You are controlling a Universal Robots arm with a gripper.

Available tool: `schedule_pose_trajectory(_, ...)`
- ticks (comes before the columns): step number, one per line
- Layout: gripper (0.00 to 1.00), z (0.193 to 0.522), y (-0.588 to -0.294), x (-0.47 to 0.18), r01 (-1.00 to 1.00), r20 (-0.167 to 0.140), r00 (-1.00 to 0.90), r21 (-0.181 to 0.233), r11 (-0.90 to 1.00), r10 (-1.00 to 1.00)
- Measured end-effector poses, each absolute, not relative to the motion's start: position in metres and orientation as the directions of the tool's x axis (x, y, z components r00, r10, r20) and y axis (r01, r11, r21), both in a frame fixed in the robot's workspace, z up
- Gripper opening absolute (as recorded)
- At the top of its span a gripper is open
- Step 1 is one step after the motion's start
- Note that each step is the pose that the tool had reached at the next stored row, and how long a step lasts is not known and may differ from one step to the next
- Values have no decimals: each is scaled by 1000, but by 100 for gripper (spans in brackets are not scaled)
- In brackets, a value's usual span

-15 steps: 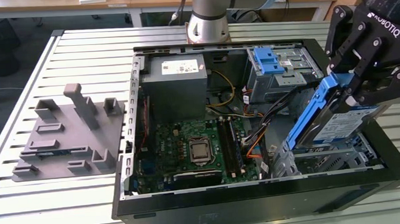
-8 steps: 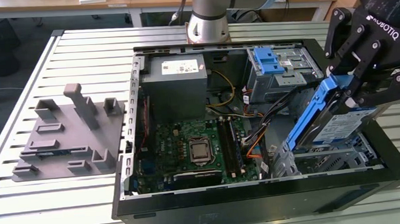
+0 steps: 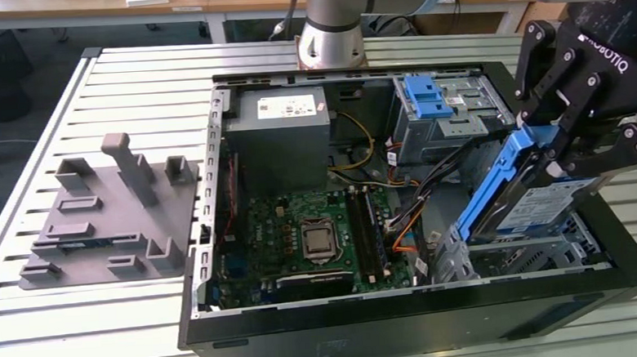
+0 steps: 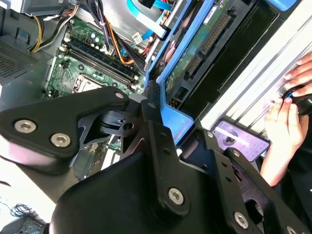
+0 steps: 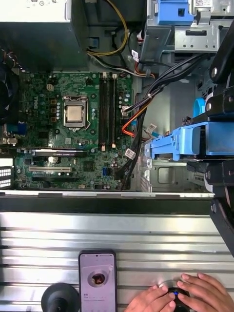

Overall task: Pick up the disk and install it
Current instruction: 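Insert the disk into the insertion slot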

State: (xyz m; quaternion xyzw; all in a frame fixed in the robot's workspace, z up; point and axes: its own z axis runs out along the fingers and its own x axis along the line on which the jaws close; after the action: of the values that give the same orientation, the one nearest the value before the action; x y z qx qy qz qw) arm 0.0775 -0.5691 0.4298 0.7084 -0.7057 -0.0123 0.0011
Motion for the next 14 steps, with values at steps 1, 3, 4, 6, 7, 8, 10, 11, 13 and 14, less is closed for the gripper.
schedule_pose_trajectory(1,36,429,-569,78,-1000,-16,4,19,-4,-1000)
schedule_pose_trajectory(3,36,427,-569,78,-1000,-16,4,19,-4,-1000)
schedule_pose_trajectory(4,36,426,-569,78,-1000,-16,4,19,-4,-1000)
schedule_pose_trajectory(6,36,424,-569,78,-1000,-16,4,19,-4,-1000)
schedule_pose_trajectory(7,36,423,-569,78,-1000,-16,4,19,-4,-1000)
schedule_pose_trajectory(8,36,422,-569,78,-1000,-16,4,19,-4,-1000)
schedule_pose_trajectory(10,36,420,-569,78,-1000,-16,4,19,-4,-1000)
schedule_pose_trajectory(11,36,420,-569,78,-1000,-16,4,19,-4,-1000)
schedule_pose_trajectory(13,36,418,-569,78,-1000,-16,4,19,-4,-1000)
schedule_pose_trajectory(14,36,417,-569,78,-1000,-16,4,19,-4,-1000)
